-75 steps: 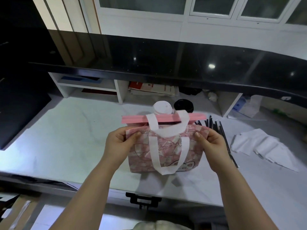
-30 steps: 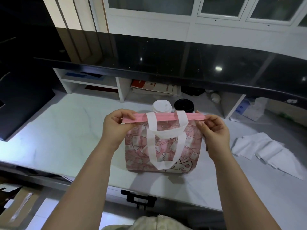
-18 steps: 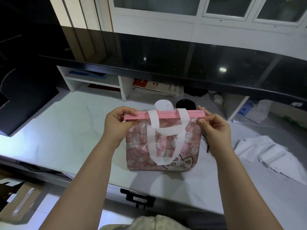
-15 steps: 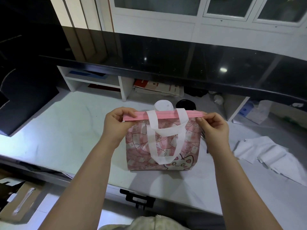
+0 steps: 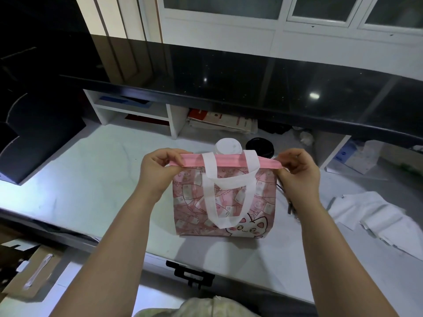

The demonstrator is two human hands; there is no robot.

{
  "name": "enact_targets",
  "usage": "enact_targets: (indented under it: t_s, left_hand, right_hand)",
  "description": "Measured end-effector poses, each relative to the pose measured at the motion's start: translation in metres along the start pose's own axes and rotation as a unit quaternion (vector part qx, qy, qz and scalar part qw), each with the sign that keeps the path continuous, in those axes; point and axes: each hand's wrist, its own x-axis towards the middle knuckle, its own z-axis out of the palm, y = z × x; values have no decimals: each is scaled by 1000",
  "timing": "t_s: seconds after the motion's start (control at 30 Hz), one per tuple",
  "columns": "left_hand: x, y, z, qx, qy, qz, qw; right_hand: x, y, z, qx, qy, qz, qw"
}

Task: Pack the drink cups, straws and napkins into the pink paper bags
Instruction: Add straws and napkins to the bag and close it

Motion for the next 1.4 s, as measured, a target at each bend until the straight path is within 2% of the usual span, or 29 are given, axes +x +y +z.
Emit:
enact_targets:
  t_s: [0.17,0.37,0.47,0.6,0.7,0.77,0.9,1.03,1.13,1.3,1.4]
  left_hand:
    - [1,4,-7,20,-33,-4,999]
    - [-6,15,-17,199,-77,31,977]
    - [-12,17,-20,278,-78,66,955]
    - [-19,16,-9,267,-20,120,956]
    - [-18,18,-1,272,8,95,958]
    - [-16,20,1,288,-10,70,955]
    - [-9,21,2,372,-71,87,921]
    - [-4,23,-1,441,-54,137,885]
    - [-5,20,-3,449,-29,160,878]
    - [-12,18,-2,461,-39,182,868]
    - [-17,24,-1,421,-61,193,884]
  right_hand:
    - [2,-2,-3,-78,-58,-63,993]
    - [7,7,-10,-182,-101,-208,956]
    - [7,2,-20,-199,-115,-191,954]
    - [1,-20,-28,-200,-163,-142,956]
    - [-3,-22,-20,-184,-137,-94,969]
    - [-5,-23,-14,-200,-129,-53,970]
    - [-3,-27,-6,-273,-129,-68,951]
    - [1,-36,-5,-332,-138,-97,928]
    - [-2,-38,-6,-329,-130,-130,926]
    - [-13,-29,-13,-298,-157,-111,935]
    - [-16,-44,-26,-257,-191,-86,944]
